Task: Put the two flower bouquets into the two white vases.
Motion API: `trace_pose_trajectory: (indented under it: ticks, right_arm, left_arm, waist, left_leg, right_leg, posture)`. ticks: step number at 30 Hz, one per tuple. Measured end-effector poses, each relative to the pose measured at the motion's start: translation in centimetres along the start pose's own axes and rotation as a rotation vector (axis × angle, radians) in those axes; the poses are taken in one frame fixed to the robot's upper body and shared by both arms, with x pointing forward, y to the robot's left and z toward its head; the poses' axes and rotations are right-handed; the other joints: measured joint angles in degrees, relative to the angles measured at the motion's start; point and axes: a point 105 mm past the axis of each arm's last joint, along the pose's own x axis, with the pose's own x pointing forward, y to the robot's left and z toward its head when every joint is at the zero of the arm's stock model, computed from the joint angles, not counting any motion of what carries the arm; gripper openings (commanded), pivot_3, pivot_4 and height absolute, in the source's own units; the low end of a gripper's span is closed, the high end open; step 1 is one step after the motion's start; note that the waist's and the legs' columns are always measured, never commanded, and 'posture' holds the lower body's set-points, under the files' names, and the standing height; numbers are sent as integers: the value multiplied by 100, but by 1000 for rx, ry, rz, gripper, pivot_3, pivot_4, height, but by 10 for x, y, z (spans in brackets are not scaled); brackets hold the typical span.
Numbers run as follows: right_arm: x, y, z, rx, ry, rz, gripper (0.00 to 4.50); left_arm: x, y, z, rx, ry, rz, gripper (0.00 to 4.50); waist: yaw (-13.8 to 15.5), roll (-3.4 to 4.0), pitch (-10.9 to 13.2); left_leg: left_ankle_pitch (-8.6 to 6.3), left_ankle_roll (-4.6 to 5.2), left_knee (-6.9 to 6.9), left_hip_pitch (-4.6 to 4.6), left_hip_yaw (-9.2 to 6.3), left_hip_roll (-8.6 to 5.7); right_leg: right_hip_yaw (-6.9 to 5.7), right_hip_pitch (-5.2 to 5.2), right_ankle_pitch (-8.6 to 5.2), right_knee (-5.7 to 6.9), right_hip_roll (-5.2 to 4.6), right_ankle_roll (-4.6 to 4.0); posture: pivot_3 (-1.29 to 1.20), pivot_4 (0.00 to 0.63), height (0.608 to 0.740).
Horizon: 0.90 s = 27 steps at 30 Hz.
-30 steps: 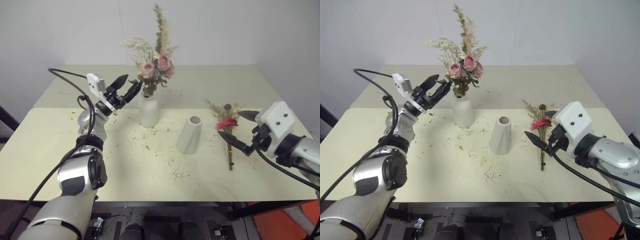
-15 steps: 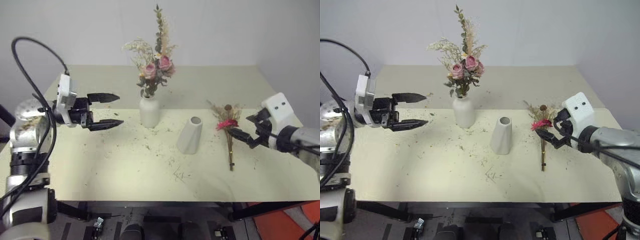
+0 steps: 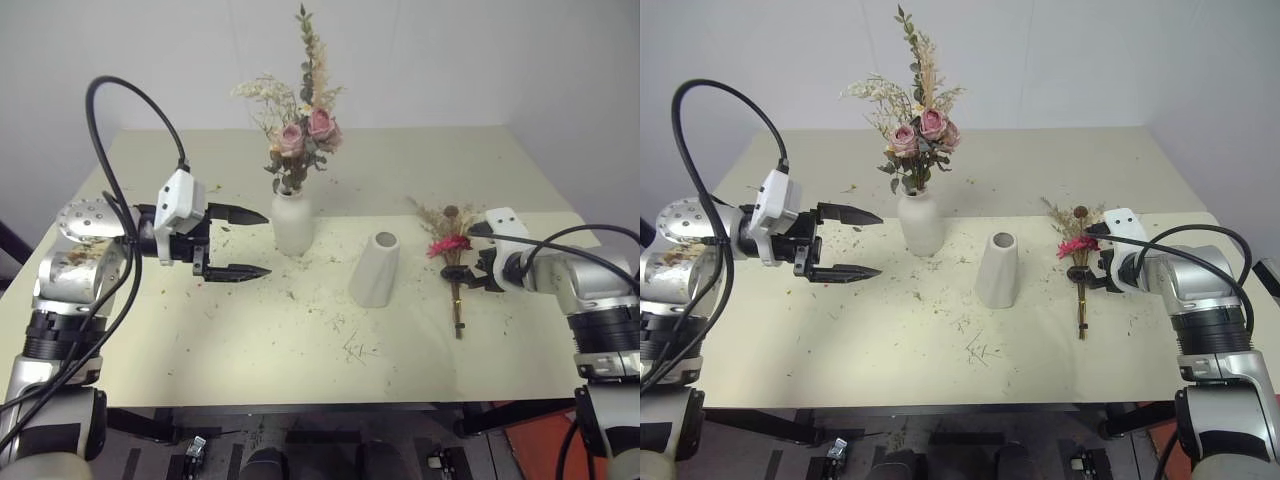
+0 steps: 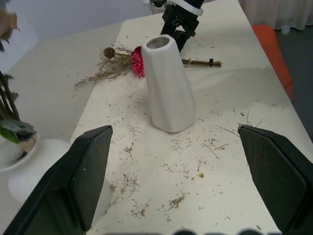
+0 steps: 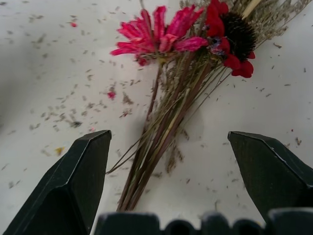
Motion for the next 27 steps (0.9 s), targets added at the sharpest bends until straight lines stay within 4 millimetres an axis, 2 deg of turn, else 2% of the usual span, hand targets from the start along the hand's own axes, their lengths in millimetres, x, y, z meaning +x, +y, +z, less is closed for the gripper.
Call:
trace_pose_trajectory:
  ticks: [3, 12, 16, 19, 21, 23, 25, 27]
  right_arm:
    - [6, -1, -3, -14, 27, -6, 3258]
    - [14, 4, -1, -14, 40, 2, 101]
    - [17, 0, 3, -15, 22, -62, 45]
    - [11, -21, 35, -55, -187, -267, 45]
    - [-9, -38, 65, -46, -393, -416, 45]
    - [-42, -46, 97, -37, -630, -555, 45]
    - [-79, -34, 124, -28, -900, -574, 45]
    - [-103, -21, 136, -34, -1055, -578, 45]
  left_arm:
    - [4, 1, 0, 5, -21, 21, 4500]
    - [5, 1, -7, -31, -55, 80, 4500]
    - [4, 3, -7, -22, -62, 101, 4500]
    - [5, 4, -6, -11, -65, 108, 4500]
    - [4, 4, -6, -4, -66, 111, 4500]
    - [4, 4, -5, -2, -67, 113, 4500]
    - [4, 4, -6, -3, -66, 111, 4500]
    - [4, 4, -6, -4, -65, 103, 4500]
  waist:
    - [1, 0, 0]
    - [-3, 1, 0]
    - [-12, 1, -1]
    - [-29, 2, 0]
    - [-40, 2, 0]
    - [-49, 3, 0]
    - [-61, 4, -1]
    - [-78, 4, -1]
  left_leg:
    - [0, 0, 1, 2, 1, -1]
    - [0, 0, 1, 4, 0, 0]
    - [0, 0, 0, 5, 0, 0]
    - [1, -1, -1, 1, 3, -2]
    - [1, -1, -3, -1, 2, -1]
    - [1, -1, -6, -5, 1, -1]
    - [1, -1, -6, -9, -1, 0]
    - [1, -1, -3, -8, -2, 1]
  right_leg:
    - [0, 1, 0, -1, -1, 0]
    - [0, 1, 0, 1, 0, 0]
    - [1, 2, 0, 2, 0, 0]
    - [3, -5, 1, 2, -4, 1]
    - [1, -6, 1, 4, -3, 1]
    - [1, -9, 1, 2, -3, 1]
    - [0, -11, 1, 2, -2, 1]
    - [0, -8, 1, 4, -2, 2]
  posture:
    - [0, 150, 740]
    - [0, 150, 740]
    - [0, 150, 740]
    - [0, 150, 740]
    - [0, 150, 740]
    - [0, 150, 740]
    - [0, 150, 740]
    - [0, 150, 740]
